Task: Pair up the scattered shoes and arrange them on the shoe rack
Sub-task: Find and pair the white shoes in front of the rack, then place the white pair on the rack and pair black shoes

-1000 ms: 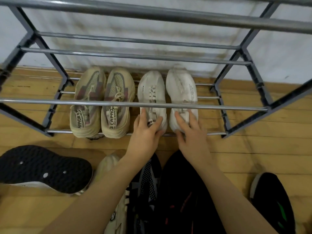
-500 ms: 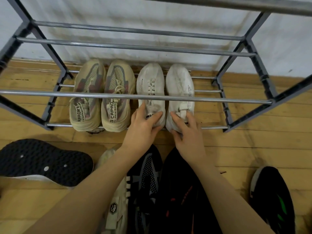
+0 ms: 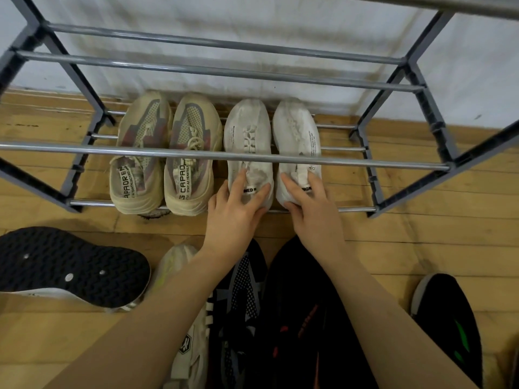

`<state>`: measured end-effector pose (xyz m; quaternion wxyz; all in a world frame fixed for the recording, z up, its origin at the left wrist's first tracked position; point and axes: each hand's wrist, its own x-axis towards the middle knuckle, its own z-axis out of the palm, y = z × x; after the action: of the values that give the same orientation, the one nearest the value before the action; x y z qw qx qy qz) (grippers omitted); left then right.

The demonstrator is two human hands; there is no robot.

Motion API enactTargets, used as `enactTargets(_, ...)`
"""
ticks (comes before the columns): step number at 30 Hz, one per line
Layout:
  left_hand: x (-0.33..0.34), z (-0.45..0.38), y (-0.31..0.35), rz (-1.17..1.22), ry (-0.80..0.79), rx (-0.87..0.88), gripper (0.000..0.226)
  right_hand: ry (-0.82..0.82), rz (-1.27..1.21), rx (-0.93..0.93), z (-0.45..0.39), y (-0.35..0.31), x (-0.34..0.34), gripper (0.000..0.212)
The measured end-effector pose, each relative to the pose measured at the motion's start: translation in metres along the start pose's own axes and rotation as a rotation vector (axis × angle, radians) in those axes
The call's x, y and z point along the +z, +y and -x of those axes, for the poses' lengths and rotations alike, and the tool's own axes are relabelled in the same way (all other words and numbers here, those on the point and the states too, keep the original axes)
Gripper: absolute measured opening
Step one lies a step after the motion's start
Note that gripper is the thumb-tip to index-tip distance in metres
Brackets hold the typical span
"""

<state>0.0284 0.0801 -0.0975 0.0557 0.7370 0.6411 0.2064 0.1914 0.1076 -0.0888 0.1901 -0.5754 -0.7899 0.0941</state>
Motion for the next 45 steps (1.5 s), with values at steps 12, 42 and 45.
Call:
enactTargets(12, -0.001, -0.002, 0.001, -0.181, -0.064, -0.044, 0.044, -0.027, 0.018, 0.029, 0.015, -0.001, 0.006, 0.054)
enactTargets(42, -0.029, 0.121, 0.159, 0.148, -0.400, 0.209, 0.041, -0.109, 0.120, 0.679, 0.247, 0.041, -0.084, 0.043)
enactTargets(45, -0.005, 0.118, 0.186, 0.164, -0.449, 0.272, 0.035, -0.087, 0.168, 0.789, 0.269, 0.060, -0.088, 0.046)
